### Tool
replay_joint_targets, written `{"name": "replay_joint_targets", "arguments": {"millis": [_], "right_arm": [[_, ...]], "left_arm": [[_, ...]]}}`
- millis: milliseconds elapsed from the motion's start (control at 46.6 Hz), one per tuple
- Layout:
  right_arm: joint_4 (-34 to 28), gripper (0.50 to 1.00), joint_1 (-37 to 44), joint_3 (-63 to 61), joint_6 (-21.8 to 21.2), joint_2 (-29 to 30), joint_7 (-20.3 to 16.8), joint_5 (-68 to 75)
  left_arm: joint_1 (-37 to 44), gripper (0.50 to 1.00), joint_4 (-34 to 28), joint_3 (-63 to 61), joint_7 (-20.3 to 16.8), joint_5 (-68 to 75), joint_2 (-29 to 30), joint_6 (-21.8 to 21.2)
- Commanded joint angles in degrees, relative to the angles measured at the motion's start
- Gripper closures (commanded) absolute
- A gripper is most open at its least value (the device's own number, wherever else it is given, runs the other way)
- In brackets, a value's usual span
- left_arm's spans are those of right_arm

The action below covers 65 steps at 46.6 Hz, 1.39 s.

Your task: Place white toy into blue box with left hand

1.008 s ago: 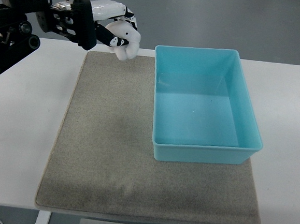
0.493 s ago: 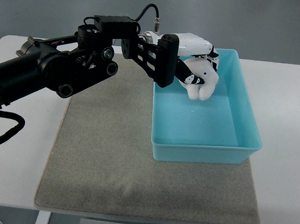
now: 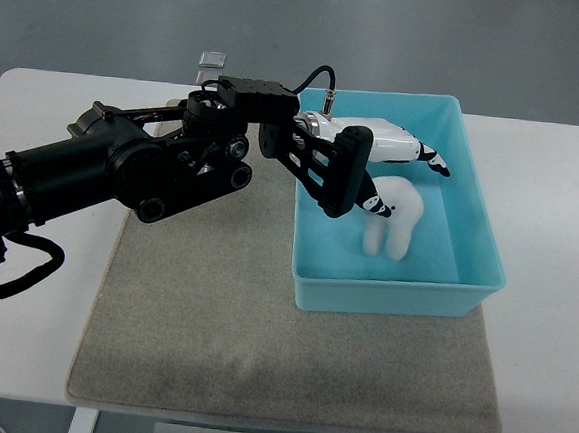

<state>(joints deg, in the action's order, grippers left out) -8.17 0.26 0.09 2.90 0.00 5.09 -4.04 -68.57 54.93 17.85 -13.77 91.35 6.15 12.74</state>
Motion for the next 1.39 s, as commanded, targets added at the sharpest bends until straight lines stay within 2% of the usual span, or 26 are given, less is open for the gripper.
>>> {"name": "replay_joint_targets", "arguments": {"millis": [0,214,279,536,708,858,901,1201,1372], "right_arm": [[0.0,0.564,0.0,0.0,0.0,0.0,0.0,0.0],[0.0,0.564,0.0,0.0,0.0,0.0,0.0,0.0],[0.0,0.564,0.0,0.0,0.0,0.0,0.0,0.0],[0.0,0.564,0.0,0.0,0.0,0.0,0.0,0.0],[0.0,0.564,0.0,0.0,0.0,0.0,0.0,0.0],[0.0,0.564,0.0,0.0,0.0,0.0,0.0,0.0],[0.0,0.564,0.0,0.0,0.0,0.0,0.0,0.0],[0.0,0.564,0.0,0.0,0.0,0.0,0.0,0.0],[0.0,0.564,0.0,0.0,0.0,0.0,0.0,0.0]], "left_arm": [[0.1,0.536,0.0,0.0,0.0,-0.2,0.1,0.2],[0.3,0.512,0.1,1.2,0.0,-0.9,1.6,-0.7],[0.2,0.51,0.1,2.5,0.0,-2.5,3.6,-1.0],[0.2,0.508,-0.3,10.0,-0.1,-24.1,12.0,-4.4],[0.4,0.508,-0.2,10.3,-0.1,-40.6,16.4,-12.3],[5.4,0.508,0.0,11.1,-0.6,-46.7,16.8,-22.7],[6.3,0.508,-0.1,12.2,-0.6,-47.1,16.9,-24.0],[13.9,0.506,0.2,19.3,-0.7,-48.7,18.0,-24.7],[16.8,0.506,0.3,24.5,-0.7,-61.7,18.0,-24.1]]}}
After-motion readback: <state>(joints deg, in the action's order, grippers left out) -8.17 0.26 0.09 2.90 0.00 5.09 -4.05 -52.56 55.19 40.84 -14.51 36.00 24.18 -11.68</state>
